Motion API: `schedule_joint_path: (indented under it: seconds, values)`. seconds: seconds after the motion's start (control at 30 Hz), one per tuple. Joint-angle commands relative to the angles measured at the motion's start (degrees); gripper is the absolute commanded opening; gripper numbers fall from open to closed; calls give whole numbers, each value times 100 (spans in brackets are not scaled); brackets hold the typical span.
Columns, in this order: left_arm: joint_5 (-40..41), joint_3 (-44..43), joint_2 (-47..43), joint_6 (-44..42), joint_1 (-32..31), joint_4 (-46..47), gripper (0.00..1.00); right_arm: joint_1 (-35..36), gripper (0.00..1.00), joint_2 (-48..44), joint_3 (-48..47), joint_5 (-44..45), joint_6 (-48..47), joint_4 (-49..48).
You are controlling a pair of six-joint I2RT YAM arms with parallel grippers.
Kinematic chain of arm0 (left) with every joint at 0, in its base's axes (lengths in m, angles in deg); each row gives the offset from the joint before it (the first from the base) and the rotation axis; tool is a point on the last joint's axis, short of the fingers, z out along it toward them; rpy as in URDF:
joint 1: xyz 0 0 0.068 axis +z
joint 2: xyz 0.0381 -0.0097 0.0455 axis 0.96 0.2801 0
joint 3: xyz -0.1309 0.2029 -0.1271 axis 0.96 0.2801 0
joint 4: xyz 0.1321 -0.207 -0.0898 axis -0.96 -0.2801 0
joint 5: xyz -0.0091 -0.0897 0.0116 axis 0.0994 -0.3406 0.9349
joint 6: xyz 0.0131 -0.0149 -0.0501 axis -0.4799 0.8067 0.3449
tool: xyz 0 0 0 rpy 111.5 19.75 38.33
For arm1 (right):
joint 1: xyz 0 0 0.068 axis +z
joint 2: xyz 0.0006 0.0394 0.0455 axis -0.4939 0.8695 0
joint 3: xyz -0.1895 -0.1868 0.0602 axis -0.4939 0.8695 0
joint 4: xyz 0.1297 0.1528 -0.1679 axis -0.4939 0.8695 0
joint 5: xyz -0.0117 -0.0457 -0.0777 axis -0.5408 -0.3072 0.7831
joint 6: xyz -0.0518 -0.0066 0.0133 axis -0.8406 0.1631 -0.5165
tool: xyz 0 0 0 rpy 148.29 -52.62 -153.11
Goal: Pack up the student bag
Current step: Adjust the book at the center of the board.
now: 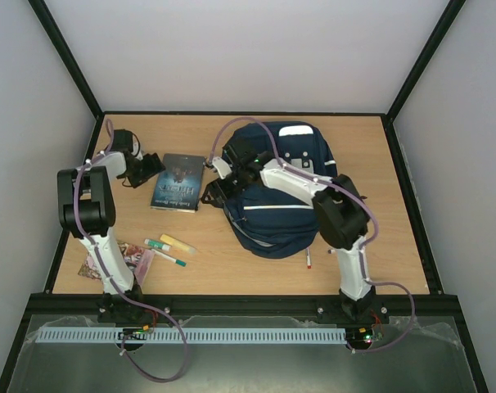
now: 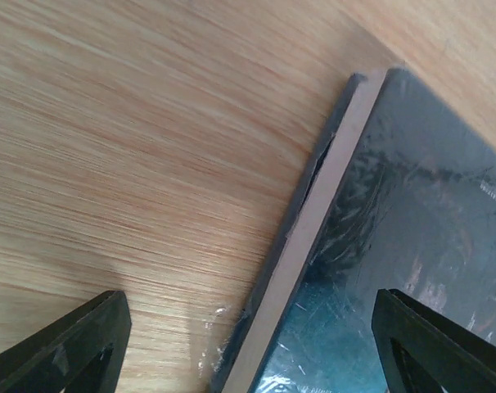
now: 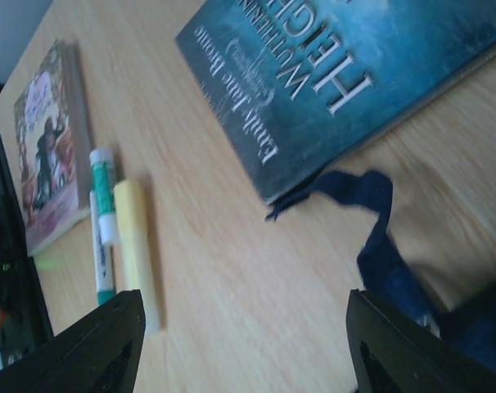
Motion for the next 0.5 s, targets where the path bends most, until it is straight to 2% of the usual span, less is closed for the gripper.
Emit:
schedule_joint_path:
  seconds: [0.0,0.23,0.47]
  values:
    - [-552,-57,198,-46,-19,29,84,28,68,720,-896,-211,517,214]
    - [-757,286,158,145,-195,73,83,-97,69,1764,-1710,34,721,73]
    - [-381,644,-60,274,-974,-58,82,-216,70,2400,-2285,434,821,336]
